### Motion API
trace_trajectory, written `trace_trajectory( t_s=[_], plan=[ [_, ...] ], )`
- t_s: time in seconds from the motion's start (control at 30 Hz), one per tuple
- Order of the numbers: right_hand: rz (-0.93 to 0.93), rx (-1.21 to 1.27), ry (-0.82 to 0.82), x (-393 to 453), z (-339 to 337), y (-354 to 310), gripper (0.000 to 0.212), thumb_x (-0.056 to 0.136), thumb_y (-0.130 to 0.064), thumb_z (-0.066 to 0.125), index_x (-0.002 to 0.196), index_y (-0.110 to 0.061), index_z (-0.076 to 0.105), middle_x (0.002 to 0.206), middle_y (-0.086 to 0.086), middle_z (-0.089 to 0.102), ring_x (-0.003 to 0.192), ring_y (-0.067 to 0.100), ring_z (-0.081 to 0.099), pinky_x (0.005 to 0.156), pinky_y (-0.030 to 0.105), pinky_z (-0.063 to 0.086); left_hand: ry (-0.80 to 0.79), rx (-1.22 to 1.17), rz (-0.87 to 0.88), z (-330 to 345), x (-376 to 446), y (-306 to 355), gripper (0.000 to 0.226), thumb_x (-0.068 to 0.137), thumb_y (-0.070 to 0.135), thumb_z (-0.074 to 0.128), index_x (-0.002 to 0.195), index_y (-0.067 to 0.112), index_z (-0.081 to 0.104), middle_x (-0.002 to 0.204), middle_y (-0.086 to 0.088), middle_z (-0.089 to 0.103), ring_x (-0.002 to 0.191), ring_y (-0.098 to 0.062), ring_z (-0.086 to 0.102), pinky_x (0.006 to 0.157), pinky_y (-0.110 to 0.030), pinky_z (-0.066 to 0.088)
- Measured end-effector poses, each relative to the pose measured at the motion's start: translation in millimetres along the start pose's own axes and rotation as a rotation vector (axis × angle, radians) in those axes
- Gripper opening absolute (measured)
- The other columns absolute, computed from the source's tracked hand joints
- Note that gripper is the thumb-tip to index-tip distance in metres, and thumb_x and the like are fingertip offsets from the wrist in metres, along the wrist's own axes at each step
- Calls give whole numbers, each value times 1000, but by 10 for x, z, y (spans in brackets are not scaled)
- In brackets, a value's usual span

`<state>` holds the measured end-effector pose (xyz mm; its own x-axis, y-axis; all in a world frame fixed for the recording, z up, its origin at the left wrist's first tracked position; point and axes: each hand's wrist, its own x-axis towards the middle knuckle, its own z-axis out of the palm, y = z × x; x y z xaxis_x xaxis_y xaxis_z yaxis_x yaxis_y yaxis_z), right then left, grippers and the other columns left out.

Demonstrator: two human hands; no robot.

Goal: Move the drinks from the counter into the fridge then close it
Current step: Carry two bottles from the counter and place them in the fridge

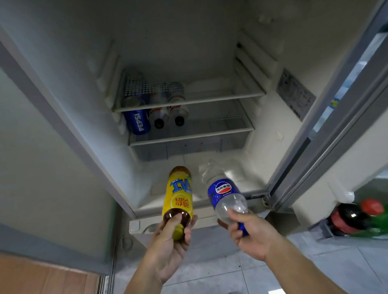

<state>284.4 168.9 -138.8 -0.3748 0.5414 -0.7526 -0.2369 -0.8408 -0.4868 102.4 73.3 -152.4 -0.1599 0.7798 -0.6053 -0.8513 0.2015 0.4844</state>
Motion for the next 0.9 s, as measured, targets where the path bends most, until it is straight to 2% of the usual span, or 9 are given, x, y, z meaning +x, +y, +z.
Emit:
trace_trajectory(
  t_s=[0.1, 0.2, 0.37, 0.43, 0.53, 0.63, 0.7, 0.8, 0.9],
  plan=[
    [-113, 37, -57, -43, -109, -11, 60, 66, -5, 78, 121, -11, 54, 85, 16, 62, 50, 11, 47, 40, 20, 37, -33, 63, 38, 147, -34, -50, 49, 76, 12, 67, 122, 2, 52, 111, -30, 68, 46, -12, 53, 41, -21, 47],
    [-301, 7, -57, -33, -126, -172, 66, 63, -7, 81, 123, -13, 54, 76, 9, 62, 49, 11, 49, 41, 23, 39, -49, 208, 145, 456, 98, -30, 57, 68, 19, 75, 121, 11, 54, 102, -23, 72, 48, -14, 53, 42, -23, 44],
    [-464, -168, 0, 258, 68, -827, 66, 74, -3, 79, 128, -24, 49, 79, 5, 62, 52, 10, 53, 43, 24, 43, -41, 402, 339, 1114, 737, 165, 48, 88, 7, 67, 127, 27, 47, 93, -15, 63, 49, -14, 58, 47, -26, 48],
    [-472, -284, 41, 437, 199, -1068, 69, 75, -1, 79, 131, -26, 46, 86, 7, 64, 55, 11, 55, 44, 24, 44, -4, 486, 425, 1348, 1058, 298, 53, 89, 9, 66, 132, 27, 41, 94, -10, 62, 49, -10, 60, 49, -25, 51],
    [-544, -508, 156, 694, 338, -1262, 92, 76, 1, 77, 145, -37, 28, 116, 9, 60, 73, 16, 62, 50, 24, 50, 63, 616, 490, 1544, 1436, 451, 68, 89, 3, 63, 143, 27, 30, 96, -8, 60, 59, -14, 61, 49, -27, 53],
    [-685, -652, 210, 908, 475, -1305, 106, 80, -6, 77, 153, -45, 11, 146, 7, 43, 116, 26, 60, 83, 34, 57, 127, 855, 599, 1589, 1616, 539, 84, 90, 9, 66, 153, 33, 15, 121, -11, 59, 88, -22, 67, 71, -37, 60],
    [-806, -744, 224, 1006, 556, -1326, 105, 84, -12, 77, 155, -42, 5, 156, 5, 31, 137, 24, 43, 100, 29, 45, 145, 1135, 741, 1531, 1662, 559, 90, 90, 15, 67, 156, 30, 8, 149, -16, 37, 119, -32, 58, 94, -45, 54],
    [-925, -885, 216, 1088, 552, -1317, 91, 93, -24, 67, 157, -39, 5, 160, 1, 21, 141, 21, 36, 99, 22, 37, 63, 1465, 963, 1322, 1668, 515, 83, 93, 15, 63, 157, 22, 10, 163, -18, 7, 106, -39, 65, 80, -33, 55],
    [-979, -994, 236, 1174, 510, -1325, 78, 99, -25, 56, 157, -36, 5, 165, 0, 13, 147, 23, 29, 106, 26, 35, 157, 1758, 1021, 1208, 1689, 582, 73, 97, 31, 58, 157, 28, 16, 166, -7, 5, 97, -32, 69, 68, -34, 58]
  ],
)
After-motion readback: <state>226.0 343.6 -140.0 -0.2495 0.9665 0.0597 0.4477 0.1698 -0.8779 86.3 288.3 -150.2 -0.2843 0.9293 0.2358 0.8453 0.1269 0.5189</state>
